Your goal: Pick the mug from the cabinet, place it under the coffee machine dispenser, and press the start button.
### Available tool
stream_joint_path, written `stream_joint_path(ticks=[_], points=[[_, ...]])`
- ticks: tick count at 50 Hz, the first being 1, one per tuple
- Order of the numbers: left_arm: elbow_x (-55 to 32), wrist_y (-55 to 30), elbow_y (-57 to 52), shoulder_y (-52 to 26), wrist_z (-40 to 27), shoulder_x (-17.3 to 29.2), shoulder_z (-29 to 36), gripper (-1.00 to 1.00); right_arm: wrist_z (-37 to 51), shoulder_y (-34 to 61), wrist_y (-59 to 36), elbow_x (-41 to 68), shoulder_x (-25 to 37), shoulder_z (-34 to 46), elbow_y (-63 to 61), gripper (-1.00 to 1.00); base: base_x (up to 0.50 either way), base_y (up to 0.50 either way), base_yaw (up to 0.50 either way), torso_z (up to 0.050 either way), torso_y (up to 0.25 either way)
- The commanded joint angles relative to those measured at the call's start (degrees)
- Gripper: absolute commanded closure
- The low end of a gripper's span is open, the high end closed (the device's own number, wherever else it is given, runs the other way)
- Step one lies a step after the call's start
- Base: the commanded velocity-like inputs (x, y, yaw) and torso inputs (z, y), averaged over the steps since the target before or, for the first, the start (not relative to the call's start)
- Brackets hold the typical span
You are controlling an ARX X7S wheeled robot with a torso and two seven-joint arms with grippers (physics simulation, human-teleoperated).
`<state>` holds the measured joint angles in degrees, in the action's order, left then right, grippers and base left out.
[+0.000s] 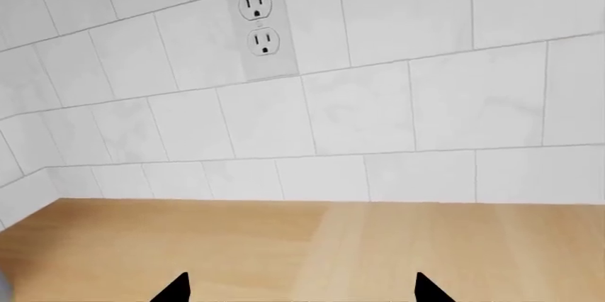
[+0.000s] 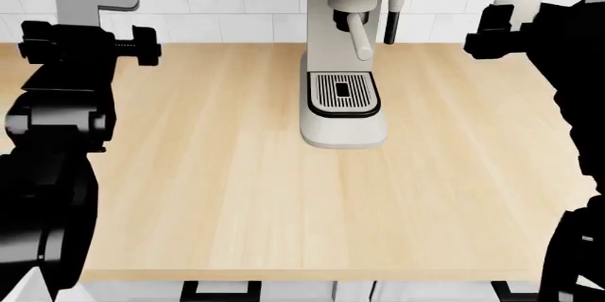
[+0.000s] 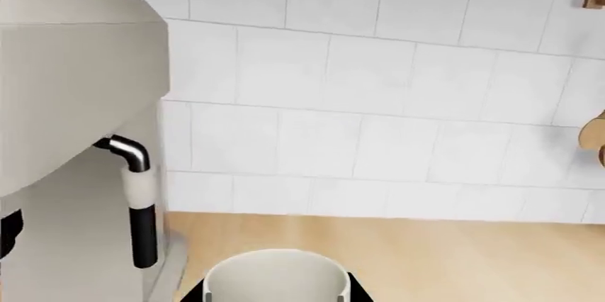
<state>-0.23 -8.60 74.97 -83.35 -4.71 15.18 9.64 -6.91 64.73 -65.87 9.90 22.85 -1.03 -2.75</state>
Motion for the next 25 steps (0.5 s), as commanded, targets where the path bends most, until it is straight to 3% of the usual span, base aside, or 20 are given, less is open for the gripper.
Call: stream_joint_path(ticks=[1,5,9,18,25], points=[[0.01,0.30,0.00,0.99,-0.11,-0.14,-0.30,-1.00,0.59,5.96,20.48,-6.47,0.10,7.61,27.65,1.00,0.00,0.00,0.00,0.000,0.000],[-0.18,0.41,0.00,1.42,-0.17,-0.07,-0.68,-1.00,2.75,4.30,34.25,-6.26,-1.93,6.00,34.73,1.00,0.00,0.00,0.00,0.000,0.000],[-0.18,0.54,0.00,1.78,-0.15,-0.12,-0.91,-1.00,3.58,3.27,39.90,-6.28,-3.04,5.71,40.34,1.00,0.00,0.00,0.00,0.000,0.000],[0.01,0.54,0.00,1.99,-0.20,-0.31,-1.14,-1.00,5.02,4.99,37.20,-6.79,-2.84,5.62,42.98,1.00,0.00,0.00,0.00,0.000,0.000],[0.09,0.50,0.00,1.85,-0.15,-0.28,-1.20,-1.00,5.15,5.60,35.43,-6.50,-2.79,5.38,42.45,1.00,0.48,0.04,0.00,0.000,0.000]])
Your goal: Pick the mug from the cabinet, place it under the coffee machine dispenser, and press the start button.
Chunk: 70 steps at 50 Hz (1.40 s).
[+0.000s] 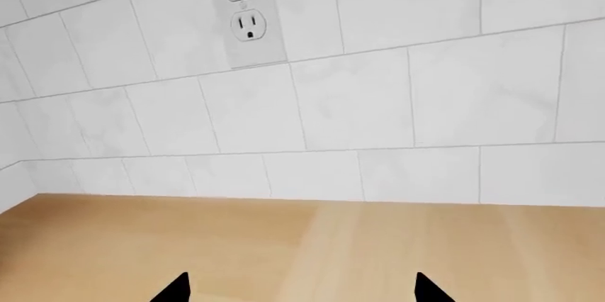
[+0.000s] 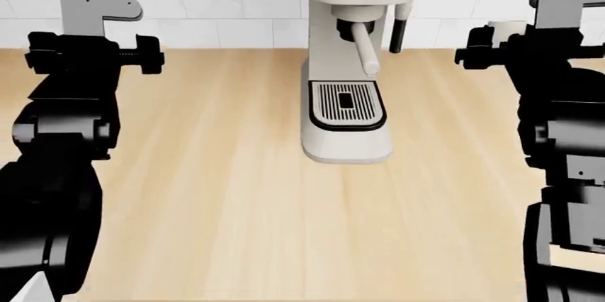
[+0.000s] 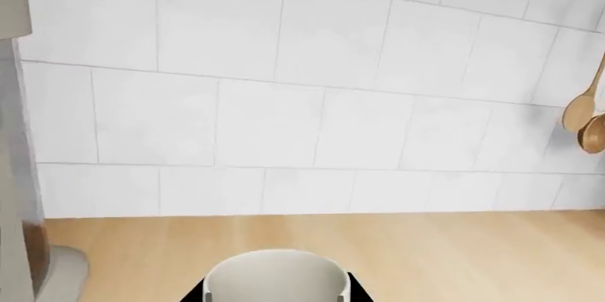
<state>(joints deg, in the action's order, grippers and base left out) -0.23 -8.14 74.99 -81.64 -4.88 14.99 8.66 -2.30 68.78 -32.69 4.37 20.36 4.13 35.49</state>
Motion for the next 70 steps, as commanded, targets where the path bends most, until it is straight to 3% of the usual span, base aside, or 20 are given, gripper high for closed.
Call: stream_joint_path(ticks=[1,6,14,26,35,45,70], points=[[0.10,0.06,-0.02,0.14,0.02,-0.07,-0.22,-1.00,0.50,1.58,2.25,-0.90,-0.28,0.16,4.30,1.00,0.50,0.04,0.00,0.000,0.000],[0.12,0.10,-0.02,0.27,0.06,-0.04,-0.27,-1.00,0.43,1.92,1.82,-0.84,-0.07,0.14,4.56,1.00,0.35,0.02,0.00,0.000,0.002],[0.05,0.08,-0.02,0.50,-0.01,-0.07,-0.49,-1.00,-1.02,0.01,-8.39,0.67,1.46,-0.65,-0.34,1.00,0.00,0.00,0.00,0.000,0.000],[0.05,0.19,-0.01,1.44,-0.23,-0.43,-0.92,-1.00,-3.84,-16.18,-25.99,8.41,2.59,-5.37,-37.08,1.00,0.00,0.00,0.00,0.000,0.001],[0.14,0.20,-0.01,1.70,-0.36,-0.64,-1.01,-1.00,-3.47,-25.60,-27.78,10.50,0.33,-5.29,-48.02,1.00,0.00,0.00,0.00,0.000,0.000],[0.21,0.05,-0.01,1.32,-0.24,-0.61,-0.97,-1.00,-3.03,-32.58,-20.04,11.08,-3.32,-5.27,-53.34,1.00,0.00,0.00,0.00,0.000,0.000],[0.19,0.06,-0.01,0.92,-0.08,-0.62,-1.03,-1.00,-3.05,-41.13,3.91,8.50,-9.22,-2.73,-48.20,1.00,0.00,0.00,0.00,0.000,0.000]])
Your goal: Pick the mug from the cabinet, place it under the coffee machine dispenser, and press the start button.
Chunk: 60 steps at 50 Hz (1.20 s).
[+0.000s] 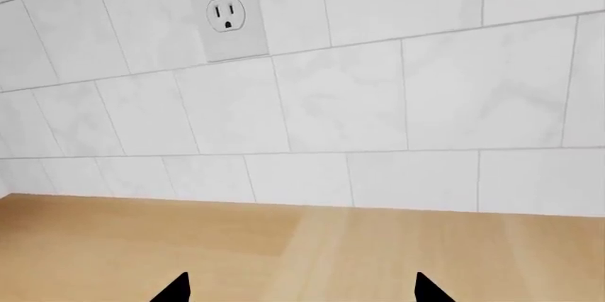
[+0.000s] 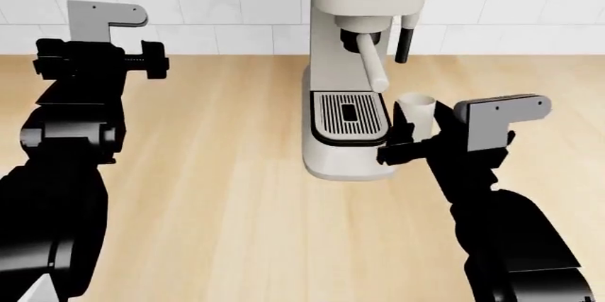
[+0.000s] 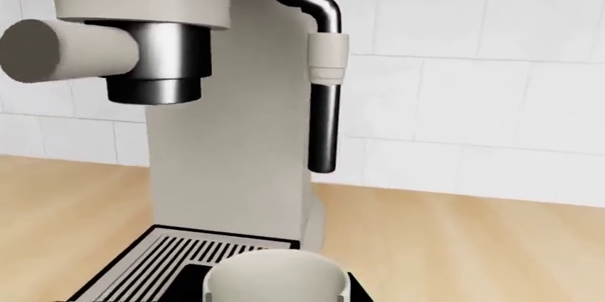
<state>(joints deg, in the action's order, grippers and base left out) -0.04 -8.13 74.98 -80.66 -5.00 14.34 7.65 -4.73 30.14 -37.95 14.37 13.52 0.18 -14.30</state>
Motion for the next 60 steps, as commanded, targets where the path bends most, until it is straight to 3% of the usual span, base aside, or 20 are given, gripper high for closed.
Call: stream_joint_path(ticks=[1,34,60], points=[[0.00,0.08,0.00,-0.02,0.04,0.05,-0.02,-1.00,-0.61,-2.60,9.74,-1.54,-2.51,1.31,1.72,1.00,0.00,0.00,0.00,0.000,0.000],[-0.06,0.37,0.00,0.17,0.23,0.32,-0.37,-1.00,-1.01,1.20,20.98,-2.87,-6.91,7.37,12.26,1.00,0.00,0.00,0.00,0.000,0.000],[-0.05,0.55,0.00,0.21,0.33,0.53,-0.86,-1.00,0.65,15.71,39.12,-5.13,-11.60,11.09,47.72,1.00,0.00,0.00,0.00,0.000,0.000]])
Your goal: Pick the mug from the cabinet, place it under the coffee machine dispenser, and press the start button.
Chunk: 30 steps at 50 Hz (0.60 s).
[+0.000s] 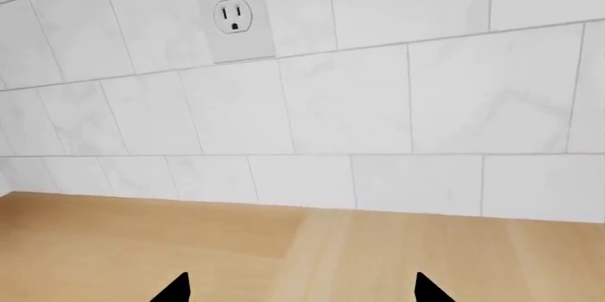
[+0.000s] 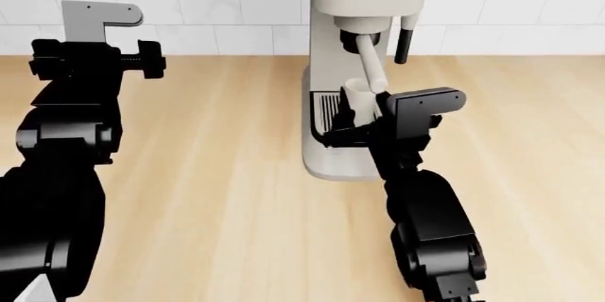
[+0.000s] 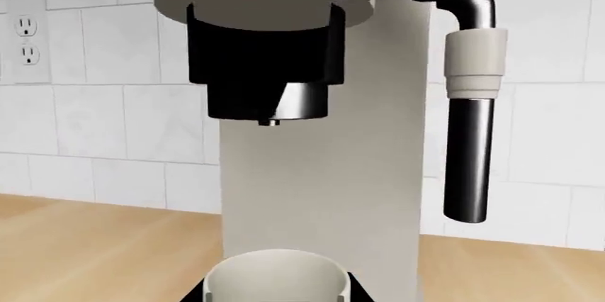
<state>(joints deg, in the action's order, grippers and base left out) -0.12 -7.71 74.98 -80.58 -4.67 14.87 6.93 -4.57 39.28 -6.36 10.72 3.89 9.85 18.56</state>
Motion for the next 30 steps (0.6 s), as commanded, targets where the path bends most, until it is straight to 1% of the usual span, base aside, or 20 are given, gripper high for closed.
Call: stream_joint_path(ticks=[1,9,18,23,24,27,30], points=[[0.03,0.16,0.00,0.15,0.00,-0.04,-0.14,-1.00,0.54,6.83,7.92,-1.37,-2.03,1.57,15.54,1.00,0.03,0.00,0.02,0.000,0.000],[0.05,0.24,0.00,0.17,-0.02,0.02,-0.18,-1.00,1.05,8.68,10.92,-0.01,-2.47,2.46,20.78,1.00,0.02,0.00,0.01,0.000,0.000],[-0.07,0.29,0.00,0.35,0.06,0.13,-0.44,-1.00,1.81,9.23,12.35,1.57,-2.20,3.36,23.28,1.00,0.00,0.00,0.00,0.000,0.000],[-0.08,0.20,0.00,0.23,0.16,0.08,-0.59,-1.00,2.33,8.92,11.27,2.39,-1.91,3.99,22.40,1.00,0.00,0.00,0.00,0.000,0.000],[-0.07,0.20,0.00,0.22,0.21,0.06,-0.60,-1.00,2.65,8.81,10.79,2.43,-1.81,4.13,22.08,-1.00,0.00,0.00,0.00,0.000,0.000],[-0.06,0.20,0.00,0.18,0.26,0.07,-0.68,-1.00,3.30,7.49,9.30,2.99,-1.21,4.38,18.55,-1.00,0.00,0.00,0.00,0.000,0.000],[-0.07,0.16,0.00,0.10,0.36,0.09,-0.76,-1.00,4.69,3.16,4.91,3.97,0.38,4.89,7.65,-1.00,0.00,0.00,0.00,0.000,0.000]])
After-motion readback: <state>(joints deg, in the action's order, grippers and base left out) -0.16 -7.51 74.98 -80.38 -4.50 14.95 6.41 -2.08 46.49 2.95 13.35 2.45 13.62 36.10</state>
